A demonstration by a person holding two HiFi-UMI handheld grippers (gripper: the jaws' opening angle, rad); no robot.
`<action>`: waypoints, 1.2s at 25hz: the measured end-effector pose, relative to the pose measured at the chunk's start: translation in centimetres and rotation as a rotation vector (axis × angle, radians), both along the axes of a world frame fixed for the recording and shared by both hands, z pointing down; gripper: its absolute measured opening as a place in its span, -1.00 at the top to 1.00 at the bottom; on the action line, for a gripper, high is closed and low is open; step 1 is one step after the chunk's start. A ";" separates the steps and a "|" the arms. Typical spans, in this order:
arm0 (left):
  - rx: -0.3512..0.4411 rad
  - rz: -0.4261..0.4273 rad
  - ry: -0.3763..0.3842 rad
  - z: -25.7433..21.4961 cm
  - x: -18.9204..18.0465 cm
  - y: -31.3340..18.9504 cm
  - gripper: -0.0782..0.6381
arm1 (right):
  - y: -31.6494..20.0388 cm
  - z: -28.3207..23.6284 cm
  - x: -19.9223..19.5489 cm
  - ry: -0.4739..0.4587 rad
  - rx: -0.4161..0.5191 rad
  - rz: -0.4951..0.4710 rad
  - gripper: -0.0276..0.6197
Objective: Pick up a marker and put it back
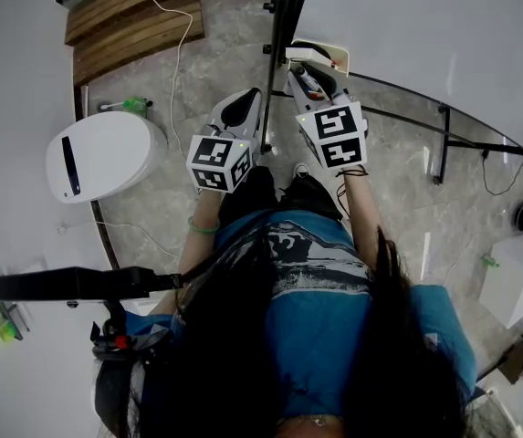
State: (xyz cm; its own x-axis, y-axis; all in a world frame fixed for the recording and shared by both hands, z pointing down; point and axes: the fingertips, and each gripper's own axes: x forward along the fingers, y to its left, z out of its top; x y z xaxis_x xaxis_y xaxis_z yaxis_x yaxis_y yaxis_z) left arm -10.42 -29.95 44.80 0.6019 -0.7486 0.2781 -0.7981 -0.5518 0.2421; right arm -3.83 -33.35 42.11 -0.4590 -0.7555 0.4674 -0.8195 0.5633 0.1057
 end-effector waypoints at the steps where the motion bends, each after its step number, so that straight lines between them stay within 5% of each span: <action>1: 0.002 0.005 0.001 0.0 0.0 0.1 0.77 | 0.1 -0.5 0.1 -0.016 0.010 0.009 0.63; 11: 0.012 0.036 -0.006 -0.4 0.7 0.0 0.77 | 0.9 -5.9 2.2 -0.278 0.081 0.077 0.66; 30: 0.010 0.180 0.028 -1.8 3.7 0.5 0.69 | 3.0 -8.0 7.3 -0.380 0.109 0.191 0.66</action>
